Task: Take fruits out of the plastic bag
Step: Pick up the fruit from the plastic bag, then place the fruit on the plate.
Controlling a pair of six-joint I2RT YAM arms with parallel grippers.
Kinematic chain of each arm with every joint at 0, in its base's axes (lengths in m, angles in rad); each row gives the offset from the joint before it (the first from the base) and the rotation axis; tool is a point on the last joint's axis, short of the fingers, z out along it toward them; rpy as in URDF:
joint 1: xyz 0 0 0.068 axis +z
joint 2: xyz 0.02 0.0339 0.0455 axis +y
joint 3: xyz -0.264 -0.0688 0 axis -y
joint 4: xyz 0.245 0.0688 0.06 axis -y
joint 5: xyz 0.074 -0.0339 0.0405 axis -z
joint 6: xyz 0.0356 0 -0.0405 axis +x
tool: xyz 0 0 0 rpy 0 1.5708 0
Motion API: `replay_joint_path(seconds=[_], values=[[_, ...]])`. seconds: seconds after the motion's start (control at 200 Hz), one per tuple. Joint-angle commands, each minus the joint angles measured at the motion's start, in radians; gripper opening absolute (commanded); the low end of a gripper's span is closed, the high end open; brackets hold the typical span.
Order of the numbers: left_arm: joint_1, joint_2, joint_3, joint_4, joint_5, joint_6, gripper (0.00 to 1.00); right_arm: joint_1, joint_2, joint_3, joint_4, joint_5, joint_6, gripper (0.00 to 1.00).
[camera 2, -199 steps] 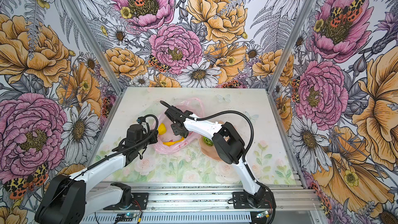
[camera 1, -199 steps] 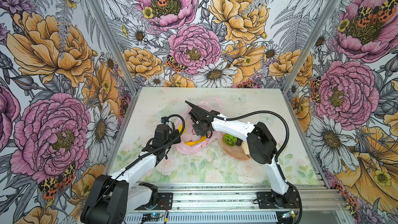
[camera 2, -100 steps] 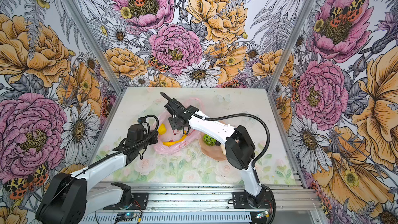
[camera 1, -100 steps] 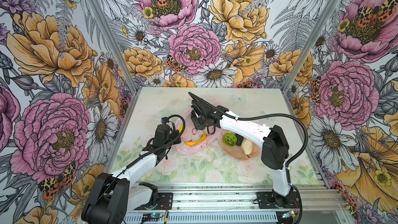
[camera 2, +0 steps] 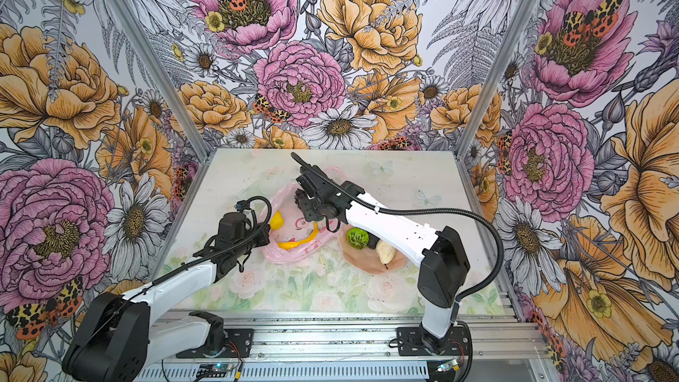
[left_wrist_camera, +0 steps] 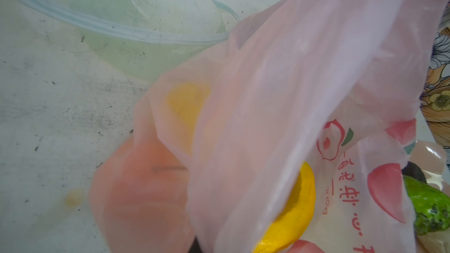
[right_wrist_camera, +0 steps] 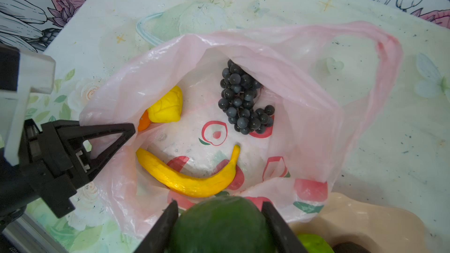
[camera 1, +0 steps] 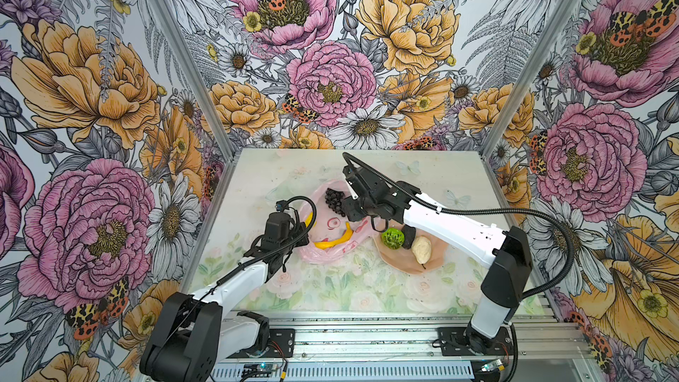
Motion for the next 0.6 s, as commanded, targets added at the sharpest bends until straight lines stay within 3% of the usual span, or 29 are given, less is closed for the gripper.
replay_joint_path(seconds=[0.0,0.205,0.595], values=[[-0.001,-0.007,0.013,-0.004,-0.017,0.002,0.0,-0.074,-0.124,-0.106,-0.003,0.003,0.03,0.54],[-0.001,-0.003,0.012,0.0,-0.024,0.001,0.0,-0.147,-0.283,-0.323,-0.009,-0.041,0.084,0.54],[-0.004,0.004,0.011,0.007,-0.027,0.002,0.0,-0.128,-0.417,-0.561,-0.044,-0.104,0.183,0.53]])
